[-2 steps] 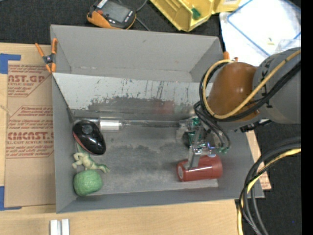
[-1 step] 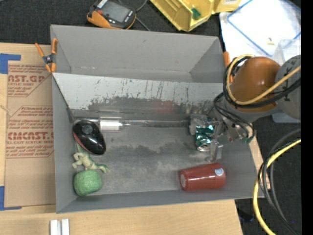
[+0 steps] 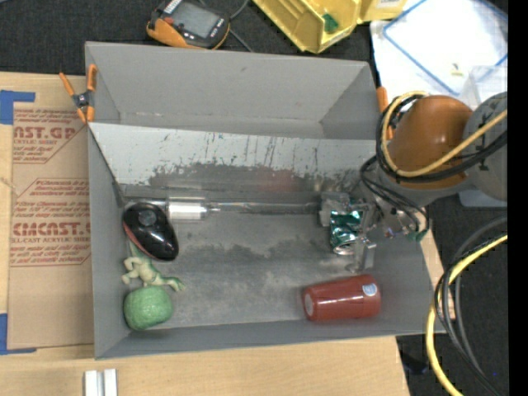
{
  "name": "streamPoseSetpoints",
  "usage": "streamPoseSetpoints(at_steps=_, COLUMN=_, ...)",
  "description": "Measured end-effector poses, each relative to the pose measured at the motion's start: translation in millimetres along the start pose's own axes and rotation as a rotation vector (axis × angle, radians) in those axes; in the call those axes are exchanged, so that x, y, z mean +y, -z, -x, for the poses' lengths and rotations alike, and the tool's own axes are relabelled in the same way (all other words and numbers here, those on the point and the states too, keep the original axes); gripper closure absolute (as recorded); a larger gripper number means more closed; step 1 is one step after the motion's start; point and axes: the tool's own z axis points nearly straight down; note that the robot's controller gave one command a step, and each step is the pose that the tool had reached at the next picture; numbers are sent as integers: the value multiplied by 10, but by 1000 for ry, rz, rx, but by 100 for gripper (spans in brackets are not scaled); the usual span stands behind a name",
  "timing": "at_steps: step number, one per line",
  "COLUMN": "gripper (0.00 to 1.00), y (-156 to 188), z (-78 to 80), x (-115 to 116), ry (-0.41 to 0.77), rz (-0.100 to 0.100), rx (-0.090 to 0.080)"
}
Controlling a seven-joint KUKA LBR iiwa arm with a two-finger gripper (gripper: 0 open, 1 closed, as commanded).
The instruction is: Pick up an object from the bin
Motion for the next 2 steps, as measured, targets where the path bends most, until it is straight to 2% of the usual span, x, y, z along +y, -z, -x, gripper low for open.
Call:
streamPoseSetpoints(at_steps=1, gripper=100, y=-321, z=259, x=277, ry=-162, rz=-3, rx=-3)
streamPoseSetpoints(at_steps=2, gripper=100, y=-318, z=259, x=277, ry=-162, rz=-3, rx=-3)
